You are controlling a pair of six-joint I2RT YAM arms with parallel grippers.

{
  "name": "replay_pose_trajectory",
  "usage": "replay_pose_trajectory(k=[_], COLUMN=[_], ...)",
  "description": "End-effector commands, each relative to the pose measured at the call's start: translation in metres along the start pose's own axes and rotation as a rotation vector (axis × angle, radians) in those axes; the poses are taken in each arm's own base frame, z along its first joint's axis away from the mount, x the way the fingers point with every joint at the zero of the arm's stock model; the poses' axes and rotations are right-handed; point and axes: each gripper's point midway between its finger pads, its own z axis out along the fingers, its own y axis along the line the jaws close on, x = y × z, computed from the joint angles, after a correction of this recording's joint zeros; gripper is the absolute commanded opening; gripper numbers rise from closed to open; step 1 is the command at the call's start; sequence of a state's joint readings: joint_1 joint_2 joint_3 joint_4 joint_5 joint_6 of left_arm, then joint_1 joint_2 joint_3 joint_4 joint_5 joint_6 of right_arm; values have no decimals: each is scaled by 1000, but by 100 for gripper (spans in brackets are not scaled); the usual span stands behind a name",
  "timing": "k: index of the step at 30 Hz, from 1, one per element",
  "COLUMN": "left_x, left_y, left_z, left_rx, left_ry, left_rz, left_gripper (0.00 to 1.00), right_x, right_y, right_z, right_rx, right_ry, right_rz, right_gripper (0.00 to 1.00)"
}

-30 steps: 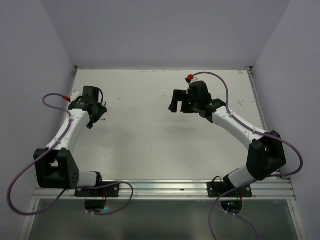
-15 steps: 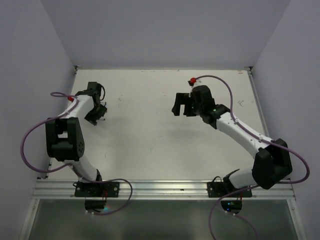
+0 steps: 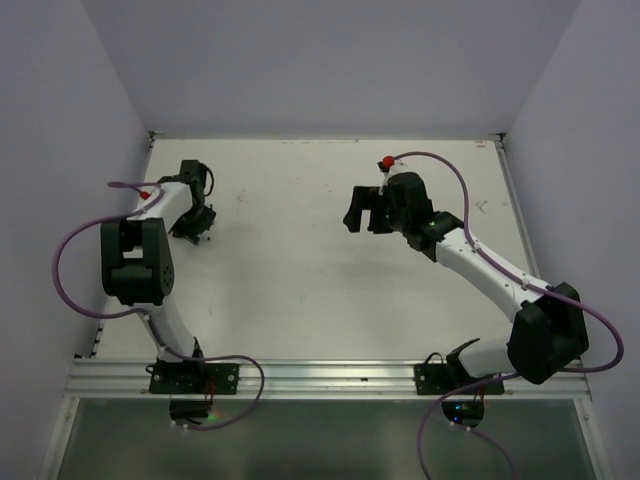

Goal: Open the pen caps

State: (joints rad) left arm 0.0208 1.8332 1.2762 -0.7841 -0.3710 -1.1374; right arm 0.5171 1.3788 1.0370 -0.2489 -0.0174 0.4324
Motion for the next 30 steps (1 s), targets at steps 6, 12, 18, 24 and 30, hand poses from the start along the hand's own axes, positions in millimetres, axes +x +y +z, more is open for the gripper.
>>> replay_pose_trajectory(k=[6,12,18,24,30], left_x=[-23,-19,-15,-11,-6], left_y=[0,3,9,11,18], left_z=[5,13,23,32,43], left_rx=[-45,-70,-107,-124,-164], left_ry=[-87,-84,-83,-84,-85], left_rz=[-76,-62,-54,-52,-41], left_gripper=[54,53,52,50,39], right_x=[-16,-13,-14,-14,-15], right_y=[8,7,6,7,5], right_z=[-6,-4,-6,-6,-9], right_rx=[-31,-29,-21,-27,-20], right_ry=[-69,-56,-65,-64,-70], right_rz=[-20,-20,-21,-22,-26], right_gripper=[99,99,99,99,99])
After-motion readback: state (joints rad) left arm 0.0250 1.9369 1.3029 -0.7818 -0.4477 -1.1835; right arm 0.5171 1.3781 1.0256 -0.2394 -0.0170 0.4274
